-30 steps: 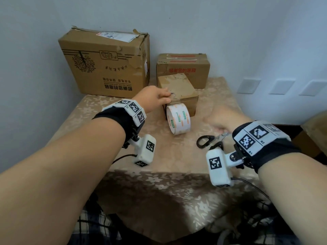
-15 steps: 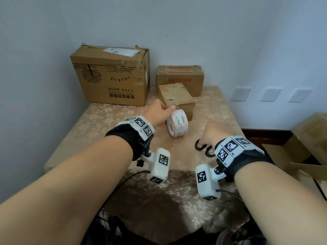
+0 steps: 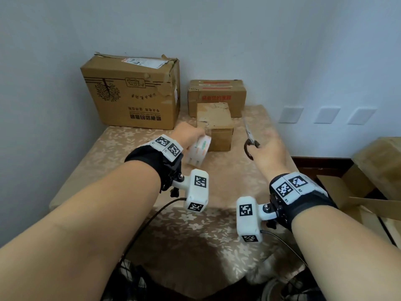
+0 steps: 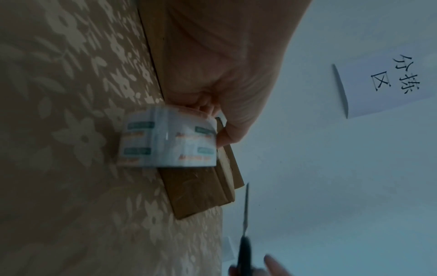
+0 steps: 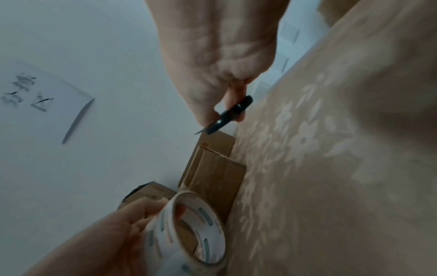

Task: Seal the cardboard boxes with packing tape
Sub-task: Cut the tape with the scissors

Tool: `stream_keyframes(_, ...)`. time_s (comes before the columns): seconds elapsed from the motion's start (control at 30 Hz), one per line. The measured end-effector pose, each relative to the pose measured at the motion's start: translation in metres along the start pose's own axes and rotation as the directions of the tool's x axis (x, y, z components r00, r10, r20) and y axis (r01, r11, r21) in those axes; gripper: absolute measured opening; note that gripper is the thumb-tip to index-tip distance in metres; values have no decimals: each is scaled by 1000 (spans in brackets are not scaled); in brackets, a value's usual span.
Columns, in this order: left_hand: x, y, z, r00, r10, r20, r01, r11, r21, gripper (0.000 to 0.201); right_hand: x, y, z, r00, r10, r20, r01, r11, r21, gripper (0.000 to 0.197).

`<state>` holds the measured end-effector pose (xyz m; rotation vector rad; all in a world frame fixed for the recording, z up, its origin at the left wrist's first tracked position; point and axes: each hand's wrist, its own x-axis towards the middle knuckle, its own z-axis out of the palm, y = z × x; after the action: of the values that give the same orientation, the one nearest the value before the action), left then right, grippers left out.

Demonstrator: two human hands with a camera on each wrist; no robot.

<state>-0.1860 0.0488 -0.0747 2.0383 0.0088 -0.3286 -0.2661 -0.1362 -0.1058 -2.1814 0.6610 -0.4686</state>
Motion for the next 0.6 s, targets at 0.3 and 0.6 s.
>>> stream_keyframes(0.3,-2,-2,-24,996,91,-24,-88,991,100,10,11,-75,30,890,-343,300,332,939,90,44)
stream_keyframes(0.6,-1,-19,-24,1000,14,-19,-15,998,-54,16,35,-96,53,850,-351,393,422,900,-110,51)
